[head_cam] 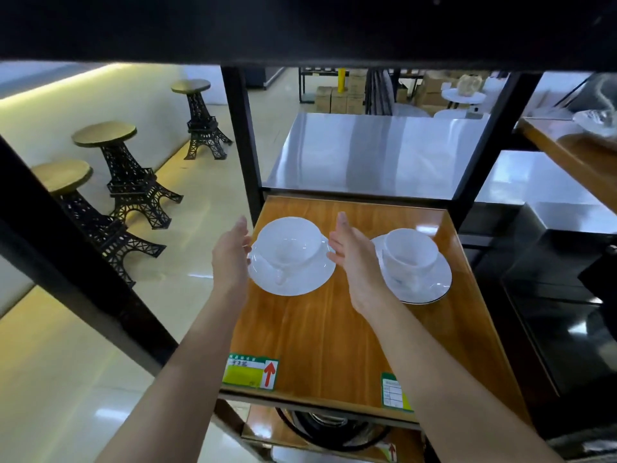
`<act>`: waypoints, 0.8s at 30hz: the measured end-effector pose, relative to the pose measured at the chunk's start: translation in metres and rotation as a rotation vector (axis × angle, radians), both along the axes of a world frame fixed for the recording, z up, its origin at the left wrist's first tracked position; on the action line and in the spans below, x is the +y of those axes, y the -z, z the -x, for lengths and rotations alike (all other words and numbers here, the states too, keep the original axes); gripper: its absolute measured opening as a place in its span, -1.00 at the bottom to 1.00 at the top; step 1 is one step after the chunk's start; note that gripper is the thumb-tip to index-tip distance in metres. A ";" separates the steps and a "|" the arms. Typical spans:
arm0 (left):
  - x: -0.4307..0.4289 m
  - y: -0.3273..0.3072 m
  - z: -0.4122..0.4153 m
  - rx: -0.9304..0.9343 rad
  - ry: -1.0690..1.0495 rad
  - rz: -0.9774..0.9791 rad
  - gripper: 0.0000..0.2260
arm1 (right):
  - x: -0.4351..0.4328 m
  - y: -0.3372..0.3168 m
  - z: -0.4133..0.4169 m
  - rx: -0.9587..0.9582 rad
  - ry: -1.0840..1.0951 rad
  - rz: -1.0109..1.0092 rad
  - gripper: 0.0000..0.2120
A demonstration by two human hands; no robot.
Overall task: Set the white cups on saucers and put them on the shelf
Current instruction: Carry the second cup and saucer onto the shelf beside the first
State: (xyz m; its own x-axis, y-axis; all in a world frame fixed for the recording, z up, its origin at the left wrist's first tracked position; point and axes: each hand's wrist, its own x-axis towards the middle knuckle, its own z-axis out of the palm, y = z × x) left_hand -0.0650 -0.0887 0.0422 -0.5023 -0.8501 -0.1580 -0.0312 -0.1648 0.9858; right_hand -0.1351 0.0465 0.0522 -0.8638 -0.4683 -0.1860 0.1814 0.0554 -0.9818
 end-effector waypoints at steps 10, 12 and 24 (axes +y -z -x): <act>-0.002 0.005 -0.005 -0.118 0.220 0.012 -0.53 | -0.014 0.012 -0.005 -0.020 -0.080 -0.053 -0.45; -0.003 0.006 -0.005 -0.128 0.220 0.017 -0.53 | -0.014 0.012 -0.002 -0.014 -0.089 -0.055 -0.44; -0.018 0.018 -0.008 -0.292 0.094 0.126 -0.69 | -0.003 0.028 -0.004 0.220 0.259 -0.290 -0.81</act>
State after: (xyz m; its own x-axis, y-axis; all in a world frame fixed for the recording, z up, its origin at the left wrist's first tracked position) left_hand -0.0565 -0.1071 0.0239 -0.5286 -0.8242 -0.2033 -0.3248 -0.0249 0.9455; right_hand -0.1313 0.0435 0.0246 -0.9794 -0.1867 -0.0765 0.0143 0.3141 -0.9493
